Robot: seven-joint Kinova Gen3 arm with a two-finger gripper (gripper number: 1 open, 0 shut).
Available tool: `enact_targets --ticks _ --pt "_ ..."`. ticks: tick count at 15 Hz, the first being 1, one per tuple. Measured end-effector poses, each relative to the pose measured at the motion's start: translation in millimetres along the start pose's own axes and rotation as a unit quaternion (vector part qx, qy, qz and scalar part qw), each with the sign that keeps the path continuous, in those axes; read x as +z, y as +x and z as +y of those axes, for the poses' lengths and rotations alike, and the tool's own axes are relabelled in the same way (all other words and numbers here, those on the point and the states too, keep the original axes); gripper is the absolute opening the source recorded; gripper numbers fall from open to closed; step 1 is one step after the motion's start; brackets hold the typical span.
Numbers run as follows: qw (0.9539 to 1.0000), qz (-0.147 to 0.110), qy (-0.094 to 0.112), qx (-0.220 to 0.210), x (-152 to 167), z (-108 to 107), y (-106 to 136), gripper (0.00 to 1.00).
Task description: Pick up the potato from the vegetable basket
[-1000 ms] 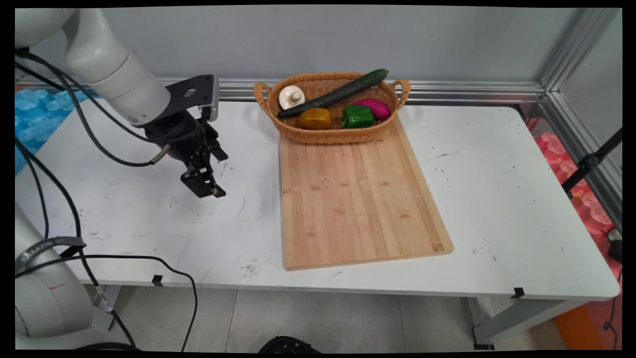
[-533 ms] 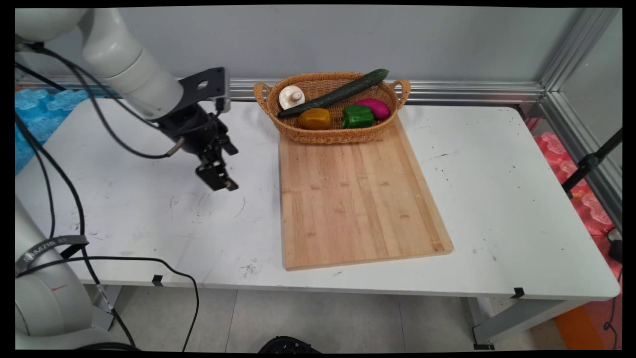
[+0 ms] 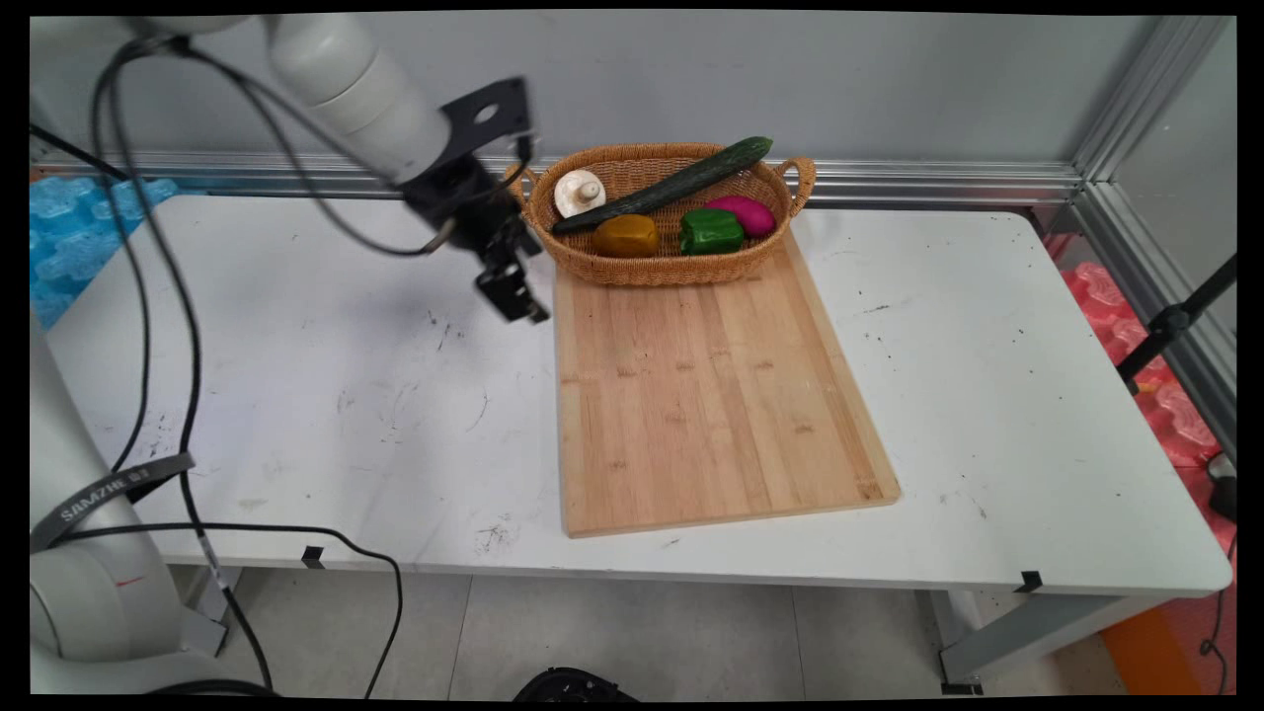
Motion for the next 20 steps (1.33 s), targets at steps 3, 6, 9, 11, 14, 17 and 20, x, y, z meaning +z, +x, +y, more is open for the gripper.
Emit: enact_targets --ticks 3,6,9,11,14,17,20 --pt "0.9997 0.014 0.013 0.017 9.3 -25.1 28.6 1.00" --pt "0.9991 0.025 0.021 0.028 19.9 -48.9 49.2 1.00" --pt "0.9982 0.035 0.029 0.039 32.4 -76.3 65.9 1.00" --pt "0.9979 0.037 0.030 0.045 39.1 -88.8 70.4 1.00" --pt "0.9976 0.038 0.028 0.051 52.7 -111.1 71.7 1.00" --pt "0.9978 0.038 0.025 0.049 64.0 -125.9 68.7 1.00" --pt "0.9980 0.039 0.019 0.046 76.8 -138.0 64.8 1.00"
